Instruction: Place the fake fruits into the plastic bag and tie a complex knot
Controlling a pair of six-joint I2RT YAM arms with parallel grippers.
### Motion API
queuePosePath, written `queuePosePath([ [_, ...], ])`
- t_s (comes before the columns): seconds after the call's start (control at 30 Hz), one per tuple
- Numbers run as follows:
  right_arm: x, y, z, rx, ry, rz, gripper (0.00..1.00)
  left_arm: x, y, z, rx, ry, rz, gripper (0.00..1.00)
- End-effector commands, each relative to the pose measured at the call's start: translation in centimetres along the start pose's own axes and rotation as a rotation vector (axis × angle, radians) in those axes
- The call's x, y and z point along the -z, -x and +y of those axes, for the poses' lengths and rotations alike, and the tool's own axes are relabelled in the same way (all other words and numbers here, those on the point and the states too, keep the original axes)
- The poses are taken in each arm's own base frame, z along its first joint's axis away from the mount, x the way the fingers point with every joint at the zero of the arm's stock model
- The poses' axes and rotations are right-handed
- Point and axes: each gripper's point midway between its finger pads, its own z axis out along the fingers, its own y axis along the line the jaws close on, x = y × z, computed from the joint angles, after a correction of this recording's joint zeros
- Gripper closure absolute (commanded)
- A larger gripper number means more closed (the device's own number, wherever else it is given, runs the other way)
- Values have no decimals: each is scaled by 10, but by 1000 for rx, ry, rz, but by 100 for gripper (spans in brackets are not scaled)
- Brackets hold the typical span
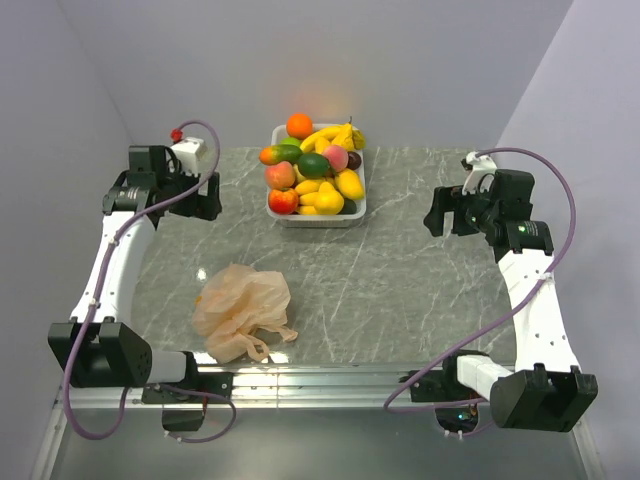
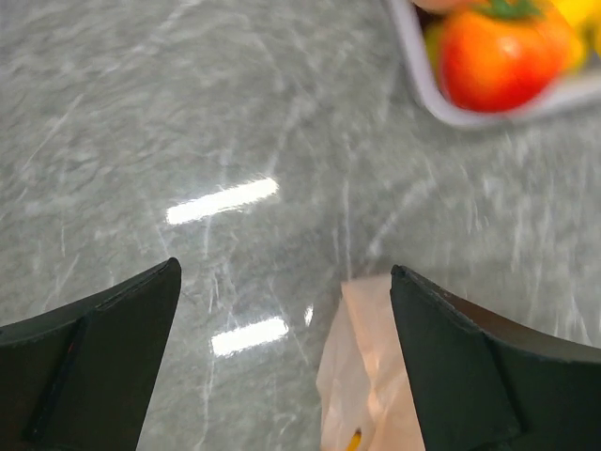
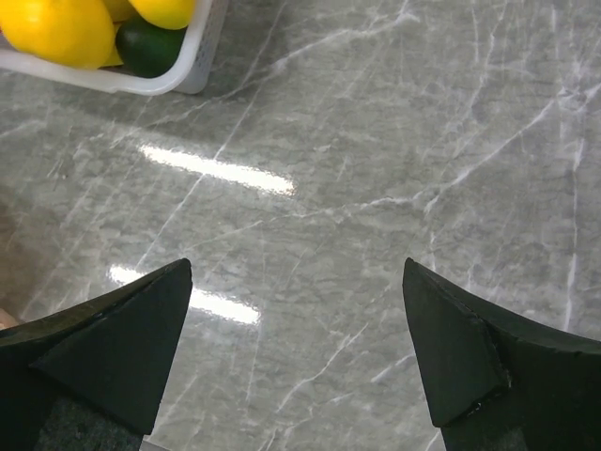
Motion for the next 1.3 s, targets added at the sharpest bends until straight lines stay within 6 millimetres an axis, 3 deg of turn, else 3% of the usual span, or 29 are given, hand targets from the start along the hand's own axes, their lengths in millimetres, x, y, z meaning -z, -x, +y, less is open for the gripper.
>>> queuePosePath([
  [0.0,1,7,8,35,51,-23,0,25,8,-44,-175,-217,14,1],
  [0.03,1,7,10,43,65,-17,0,30,9,-56,-238,-260,17,1],
  [0.13,3,4,17,50,103,-4,0,41,-12,-88,-348,-383,81,1],
  [0.3,1,0,32,38,188,18,0,53,-66,-128,-459,-546,255,1],
  [0.5,-3,-8,67,33,328,35,0,61,-107,-144,-481,-601,314,0],
  [0.63,-7,-18,97,37,431,59,0,48,-141,-147,-472,-572,362,0],
  [0.8,-11,-20,118,26,515,44,0,37,-148,-154,-487,-568,316,1],
  [0.83,-12,-19,119,24,520,39,0,38,-149,-159,-501,-602,318,4],
  [0.87,-13,-19,121,22,532,37,0,39,-149,-163,-494,-627,321,20],
  [0.93,-13,-16,124,26,542,17,0,38,-143,-167,-490,-648,313,38],
  [0.97,-15,-15,125,31,545,0,0,40,-140,-172,-484,-674,304,54],
  [1.03,-16,-15,126,34,545,-20,0,43,-121,-179,-449,-677,254,72],
  [1.07,-18,-19,127,32,547,-15,0,45,-114,-182,-436,-681,230,91],
  [1.1,-19,-17,128,42,548,-34,0,47,-102,-188,-427,-699,184,99],
  [1.27,-25,-27,132,66,548,-27,0,68,-72,-207,-319,-757,53,100],
])
